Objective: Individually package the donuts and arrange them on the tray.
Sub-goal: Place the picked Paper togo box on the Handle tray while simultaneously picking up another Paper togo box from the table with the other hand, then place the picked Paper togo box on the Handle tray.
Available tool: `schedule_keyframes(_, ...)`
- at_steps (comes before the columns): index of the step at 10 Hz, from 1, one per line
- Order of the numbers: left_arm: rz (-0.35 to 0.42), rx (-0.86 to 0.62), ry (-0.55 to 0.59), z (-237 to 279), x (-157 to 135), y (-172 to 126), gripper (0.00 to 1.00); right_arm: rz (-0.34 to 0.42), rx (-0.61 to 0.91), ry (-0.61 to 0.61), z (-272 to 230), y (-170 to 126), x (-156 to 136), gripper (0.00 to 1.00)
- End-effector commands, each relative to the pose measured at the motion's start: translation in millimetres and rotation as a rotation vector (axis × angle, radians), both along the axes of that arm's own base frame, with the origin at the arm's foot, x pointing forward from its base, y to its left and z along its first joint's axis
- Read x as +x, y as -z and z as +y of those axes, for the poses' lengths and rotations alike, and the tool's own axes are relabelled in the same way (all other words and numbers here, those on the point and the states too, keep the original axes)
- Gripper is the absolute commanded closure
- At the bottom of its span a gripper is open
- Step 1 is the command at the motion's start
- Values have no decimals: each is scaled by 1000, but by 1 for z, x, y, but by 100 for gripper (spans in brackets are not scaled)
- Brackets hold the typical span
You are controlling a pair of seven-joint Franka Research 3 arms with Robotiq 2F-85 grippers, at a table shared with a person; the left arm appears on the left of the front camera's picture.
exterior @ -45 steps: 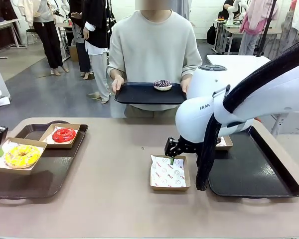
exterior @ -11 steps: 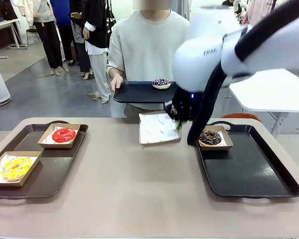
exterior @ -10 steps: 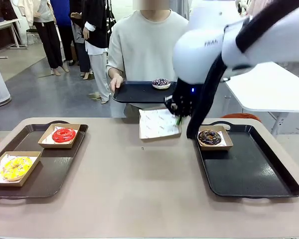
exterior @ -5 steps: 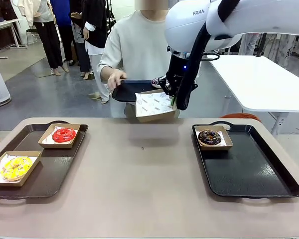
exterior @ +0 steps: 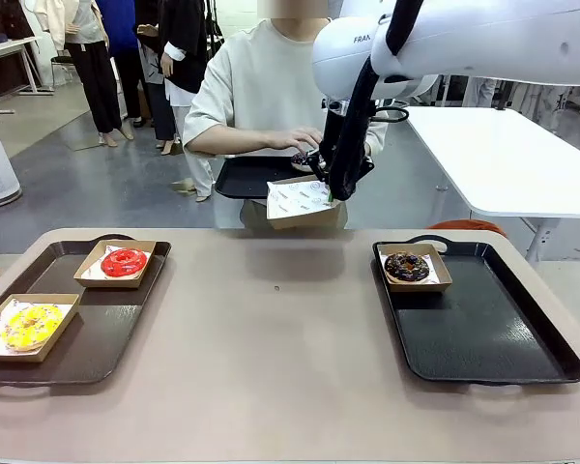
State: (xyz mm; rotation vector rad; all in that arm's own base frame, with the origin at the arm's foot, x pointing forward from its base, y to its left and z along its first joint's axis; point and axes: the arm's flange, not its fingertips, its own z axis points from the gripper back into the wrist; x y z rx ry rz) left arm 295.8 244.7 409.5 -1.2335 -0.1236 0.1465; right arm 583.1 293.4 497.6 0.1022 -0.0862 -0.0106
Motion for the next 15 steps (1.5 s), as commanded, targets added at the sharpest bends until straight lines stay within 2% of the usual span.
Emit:
schedule_keyframes(1,-5,2,-6,1,-2,-3,0,3,-21,25,9,-3,25,100)
schedule_keyframes(2,-5,2,-6,1,-2,-3,0,9,-15,-1,8,0,30,100)
schedule_keyframes(3,-5,2,-6,1,-2,-3,0,0,2,6,1,3,12,100)
schedule_keyframes(15,-5,2,-6,1,-2,-3,0,0,2,6,1,3,12,100)
